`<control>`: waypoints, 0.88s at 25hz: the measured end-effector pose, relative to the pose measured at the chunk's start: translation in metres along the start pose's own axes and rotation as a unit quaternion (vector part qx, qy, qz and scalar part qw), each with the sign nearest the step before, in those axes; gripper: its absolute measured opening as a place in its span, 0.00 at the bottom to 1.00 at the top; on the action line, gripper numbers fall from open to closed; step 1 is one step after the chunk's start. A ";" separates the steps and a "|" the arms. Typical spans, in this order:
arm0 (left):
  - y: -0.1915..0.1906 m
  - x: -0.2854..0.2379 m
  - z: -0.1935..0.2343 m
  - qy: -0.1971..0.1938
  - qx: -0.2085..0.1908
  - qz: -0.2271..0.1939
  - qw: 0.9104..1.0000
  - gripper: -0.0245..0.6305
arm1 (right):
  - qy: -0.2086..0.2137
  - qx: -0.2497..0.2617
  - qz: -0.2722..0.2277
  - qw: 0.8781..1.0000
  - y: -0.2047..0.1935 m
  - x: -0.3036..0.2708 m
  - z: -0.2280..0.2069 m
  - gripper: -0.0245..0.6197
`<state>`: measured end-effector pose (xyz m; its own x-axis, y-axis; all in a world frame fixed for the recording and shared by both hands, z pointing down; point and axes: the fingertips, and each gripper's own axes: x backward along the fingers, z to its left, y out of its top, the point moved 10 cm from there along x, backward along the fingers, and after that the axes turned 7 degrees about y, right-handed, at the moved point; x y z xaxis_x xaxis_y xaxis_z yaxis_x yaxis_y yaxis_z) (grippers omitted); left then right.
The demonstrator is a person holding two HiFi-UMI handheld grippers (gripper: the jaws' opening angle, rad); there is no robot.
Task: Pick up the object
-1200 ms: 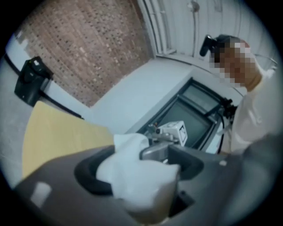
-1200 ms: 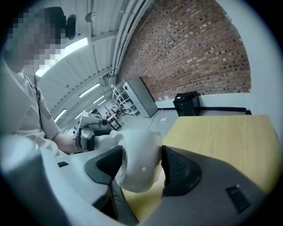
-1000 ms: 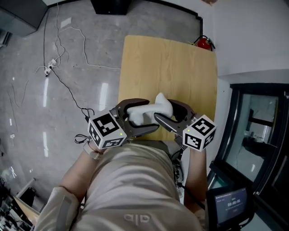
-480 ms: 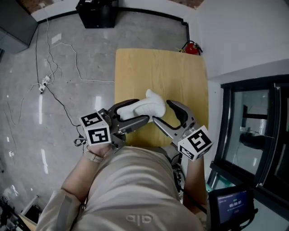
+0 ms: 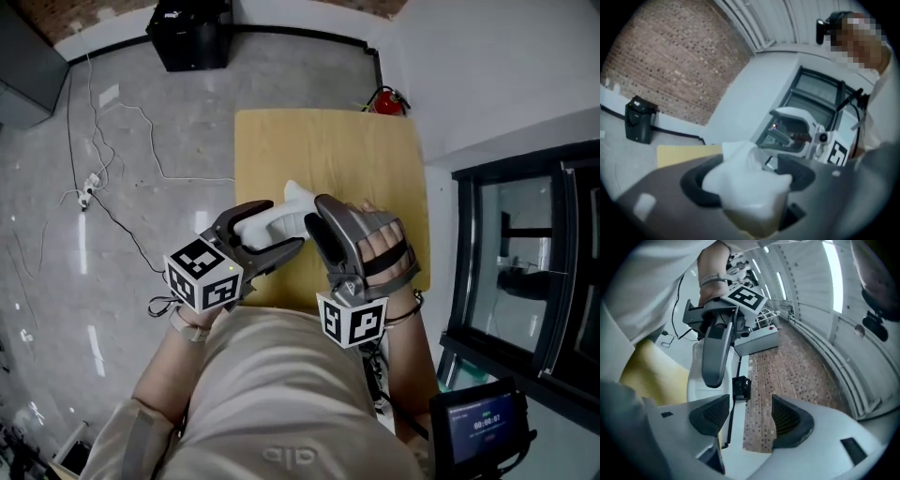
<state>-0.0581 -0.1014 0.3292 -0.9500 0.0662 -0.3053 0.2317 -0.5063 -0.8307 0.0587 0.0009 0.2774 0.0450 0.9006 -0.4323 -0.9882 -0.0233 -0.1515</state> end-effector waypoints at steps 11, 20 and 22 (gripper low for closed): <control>0.004 0.013 -0.027 0.006 -0.257 0.030 0.966 0.58 | 0.270 -0.050 -0.058 0.960 0.011 -0.012 -0.011 0.48; 0.001 0.012 -0.053 -0.033 -0.344 0.048 0.937 0.58 | 0.409 -0.126 -0.067 0.901 0.015 -0.034 -0.010 0.47; 0.000 0.013 -0.056 -0.022 -0.371 0.059 0.926 0.58 | 0.410 -0.140 -0.060 0.899 0.017 -0.035 -0.010 0.47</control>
<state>-0.0584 -0.0524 0.2993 -0.9127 0.0045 -0.4087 0.3992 0.2239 -0.8891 0.0421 -0.0355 0.2809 0.3550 0.2840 -0.8907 -0.8988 -0.1586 -0.4088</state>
